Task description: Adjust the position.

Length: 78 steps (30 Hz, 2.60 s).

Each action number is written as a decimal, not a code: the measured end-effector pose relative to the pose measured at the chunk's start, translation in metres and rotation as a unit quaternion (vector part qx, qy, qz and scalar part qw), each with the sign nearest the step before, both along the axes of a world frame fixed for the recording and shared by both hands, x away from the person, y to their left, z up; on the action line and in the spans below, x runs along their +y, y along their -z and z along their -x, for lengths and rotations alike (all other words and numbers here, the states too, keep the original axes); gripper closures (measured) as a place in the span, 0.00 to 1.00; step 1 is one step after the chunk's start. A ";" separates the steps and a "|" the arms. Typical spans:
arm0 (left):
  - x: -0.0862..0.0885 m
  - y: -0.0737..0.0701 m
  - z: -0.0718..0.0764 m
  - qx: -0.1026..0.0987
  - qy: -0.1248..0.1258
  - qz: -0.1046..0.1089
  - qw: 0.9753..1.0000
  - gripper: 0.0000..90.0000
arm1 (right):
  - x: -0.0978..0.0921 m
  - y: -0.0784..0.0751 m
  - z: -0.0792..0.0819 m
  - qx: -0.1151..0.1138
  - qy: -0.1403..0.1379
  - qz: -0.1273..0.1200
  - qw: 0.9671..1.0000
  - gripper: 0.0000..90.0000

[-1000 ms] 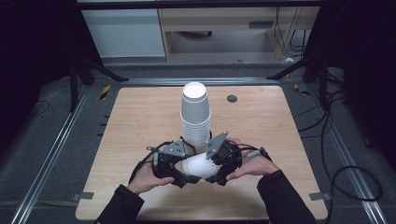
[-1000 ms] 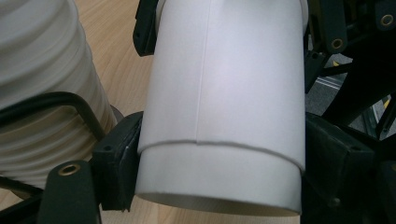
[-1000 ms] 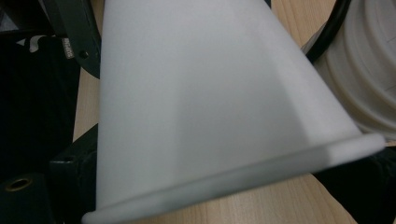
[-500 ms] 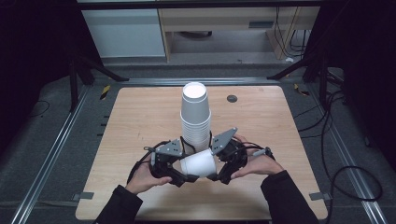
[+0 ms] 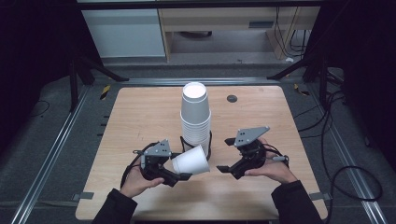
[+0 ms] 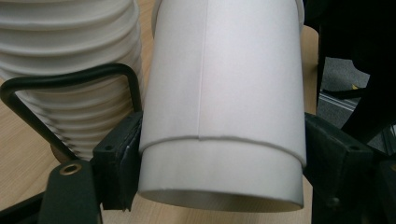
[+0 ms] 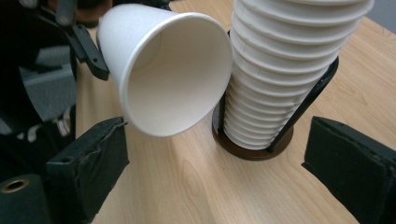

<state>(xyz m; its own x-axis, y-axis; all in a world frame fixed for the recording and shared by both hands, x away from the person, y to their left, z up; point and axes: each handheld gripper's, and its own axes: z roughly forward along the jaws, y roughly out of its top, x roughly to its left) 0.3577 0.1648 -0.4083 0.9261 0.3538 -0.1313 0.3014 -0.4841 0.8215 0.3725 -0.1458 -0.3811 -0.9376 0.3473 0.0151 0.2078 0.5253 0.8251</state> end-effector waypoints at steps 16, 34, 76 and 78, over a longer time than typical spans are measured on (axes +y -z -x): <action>-0.013 0.001 0.008 -0.021 0.006 0.018 1.000 0.24 | -0.010 0.018 0.012 0.023 0.040 -0.099 0.994 0.10; -0.028 0.002 0.011 -0.032 0.020 0.032 0.999 0.24 | 0.001 0.026 0.014 0.056 -0.008 -0.128 0.990 0.05; -0.039 0.005 0.015 -0.035 0.046 0.052 0.997 0.25 | 0.013 0.043 0.006 0.101 -0.035 -0.156 0.982 0.01; -0.040 0.005 0.016 -0.035 0.050 0.051 0.997 0.25 | 0.014 0.043 0.006 0.106 -0.042 -0.161 0.980 0.01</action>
